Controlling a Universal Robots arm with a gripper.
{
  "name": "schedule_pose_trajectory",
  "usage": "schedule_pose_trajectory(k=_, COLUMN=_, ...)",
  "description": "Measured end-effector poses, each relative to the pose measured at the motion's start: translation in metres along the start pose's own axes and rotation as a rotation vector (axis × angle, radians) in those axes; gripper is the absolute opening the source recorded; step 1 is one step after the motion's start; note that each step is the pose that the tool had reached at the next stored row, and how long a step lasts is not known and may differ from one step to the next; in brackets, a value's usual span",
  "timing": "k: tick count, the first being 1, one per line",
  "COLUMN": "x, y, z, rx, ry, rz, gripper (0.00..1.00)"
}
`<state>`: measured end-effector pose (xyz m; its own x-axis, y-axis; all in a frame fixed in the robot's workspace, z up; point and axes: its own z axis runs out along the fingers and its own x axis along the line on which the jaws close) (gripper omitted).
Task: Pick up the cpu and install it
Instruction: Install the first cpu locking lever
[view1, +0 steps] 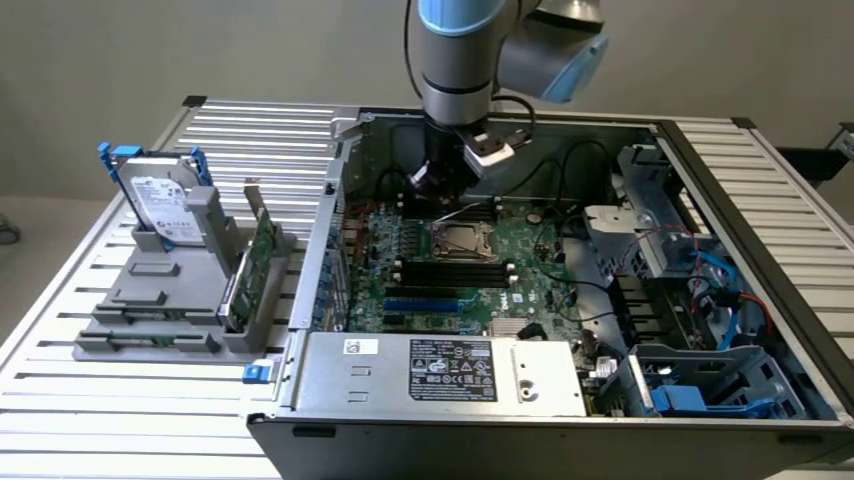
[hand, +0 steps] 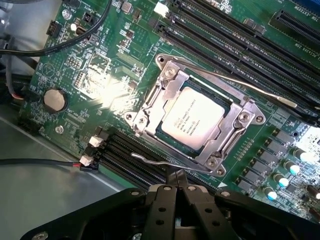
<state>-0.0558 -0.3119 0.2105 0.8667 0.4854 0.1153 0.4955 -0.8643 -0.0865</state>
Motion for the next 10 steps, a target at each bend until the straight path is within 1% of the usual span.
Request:
schedule_pose_trajectory(k=6, x=-0.0053, y=-0.0042, z=-0.0075, rx=0.0017, ry=-0.0024, rz=-0.003, gripper=0.11)
schedule_pose_trajectory(k=10, x=-0.0104, y=-0.0075, z=-0.0102, rx=0.0016, ry=-0.0031, rz=-0.003, gripper=0.11)
